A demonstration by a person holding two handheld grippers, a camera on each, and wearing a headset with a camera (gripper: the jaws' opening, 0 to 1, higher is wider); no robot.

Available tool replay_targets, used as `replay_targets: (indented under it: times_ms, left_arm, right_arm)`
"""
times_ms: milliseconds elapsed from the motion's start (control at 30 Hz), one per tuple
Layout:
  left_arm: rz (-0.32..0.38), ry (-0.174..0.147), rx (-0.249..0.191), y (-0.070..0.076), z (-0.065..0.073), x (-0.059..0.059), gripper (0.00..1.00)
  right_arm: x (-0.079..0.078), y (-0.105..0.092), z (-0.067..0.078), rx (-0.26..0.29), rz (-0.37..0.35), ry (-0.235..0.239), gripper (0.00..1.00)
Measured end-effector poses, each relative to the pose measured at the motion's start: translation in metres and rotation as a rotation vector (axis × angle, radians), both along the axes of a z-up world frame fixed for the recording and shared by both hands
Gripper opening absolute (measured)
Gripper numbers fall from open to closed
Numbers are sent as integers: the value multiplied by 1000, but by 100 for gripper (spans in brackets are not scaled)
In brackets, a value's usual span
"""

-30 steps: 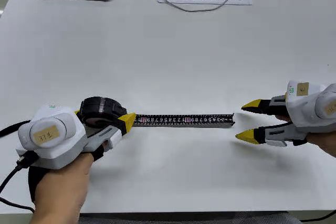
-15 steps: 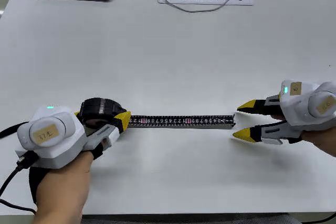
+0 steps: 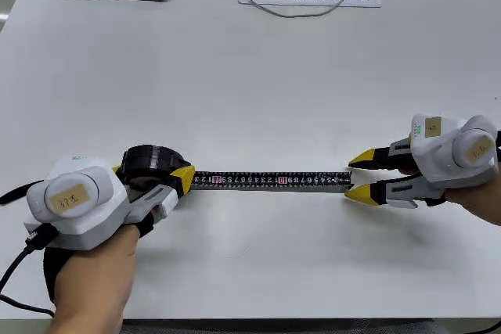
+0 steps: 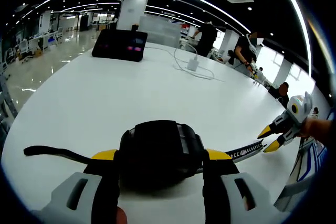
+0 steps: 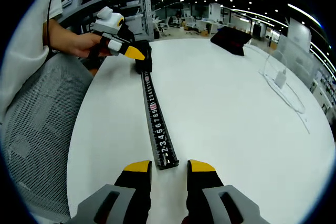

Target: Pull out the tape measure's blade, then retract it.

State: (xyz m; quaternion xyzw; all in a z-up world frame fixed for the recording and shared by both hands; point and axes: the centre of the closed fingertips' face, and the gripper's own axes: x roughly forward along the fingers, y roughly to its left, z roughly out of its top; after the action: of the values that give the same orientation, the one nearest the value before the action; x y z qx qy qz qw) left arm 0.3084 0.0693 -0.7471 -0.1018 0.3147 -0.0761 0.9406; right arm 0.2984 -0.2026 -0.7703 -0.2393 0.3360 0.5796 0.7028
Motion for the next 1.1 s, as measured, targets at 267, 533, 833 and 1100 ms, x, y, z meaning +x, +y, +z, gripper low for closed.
replay_targets:
  times_ms: [267, 533, 833, 1100]
  left_arm:
    - [2, 1, -2, 0, 0, 0, 60]
    - [4, 4, -6, 0, 0, 0, 60]
    - [9, 10, -12, 0, -1, 0, 60]
    - [9, 15, -5, 1, -1, 0, 60]
  right_arm:
    - [-1, 4, -2, -12, 43, 1, 18]
    - [-4, 4, -5, -38, 93, -14, 14]
    - [-3, 5, -6, -56, 129, -24, 12]
    - [-2, 4, -6, -67, 132, -30, 11]
